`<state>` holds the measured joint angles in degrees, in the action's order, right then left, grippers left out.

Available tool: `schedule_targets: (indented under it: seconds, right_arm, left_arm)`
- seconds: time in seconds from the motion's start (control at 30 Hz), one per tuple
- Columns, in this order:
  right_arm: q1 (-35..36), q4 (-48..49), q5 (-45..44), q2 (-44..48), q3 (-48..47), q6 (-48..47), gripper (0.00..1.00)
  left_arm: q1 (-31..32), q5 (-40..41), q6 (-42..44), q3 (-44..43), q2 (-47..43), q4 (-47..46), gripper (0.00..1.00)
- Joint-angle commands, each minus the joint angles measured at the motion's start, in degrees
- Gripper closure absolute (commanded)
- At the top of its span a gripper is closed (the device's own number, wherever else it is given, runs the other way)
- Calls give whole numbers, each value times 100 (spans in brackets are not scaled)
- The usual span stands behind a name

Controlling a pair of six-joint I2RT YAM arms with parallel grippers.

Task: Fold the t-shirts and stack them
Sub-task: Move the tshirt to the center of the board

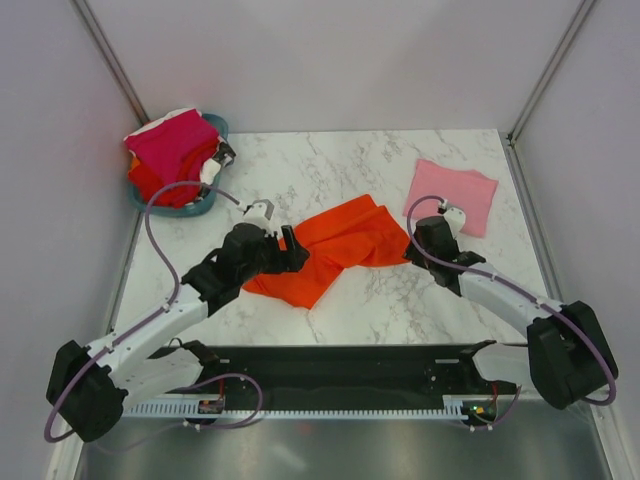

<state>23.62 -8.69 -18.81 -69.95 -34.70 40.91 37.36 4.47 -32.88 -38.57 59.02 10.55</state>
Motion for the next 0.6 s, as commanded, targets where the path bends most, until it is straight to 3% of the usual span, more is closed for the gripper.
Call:
schedule_targets:
  seconds: [0.0, 0.17, 0.27, 0.57]
  right_arm:
    - [-15, -36, -351, -264, -309, -47, 46]
    - [-15, -10, -580, -694, -432, -74, 46]
    - [-50, 7, -668, -940, -511, -91, 46]
    - [-191, 148, -457, -1600, -688, -56, 47]
  left_arm:
    - [8, 203, 318, 95, -452, 17, 15]
    - [16, 809, 283, 261, -822, 193, 10]
    - [8, 1406, -164, 385, -1015, 430, 5]
    - [-71, 2083, -1009, 886, -1332, 702, 4]
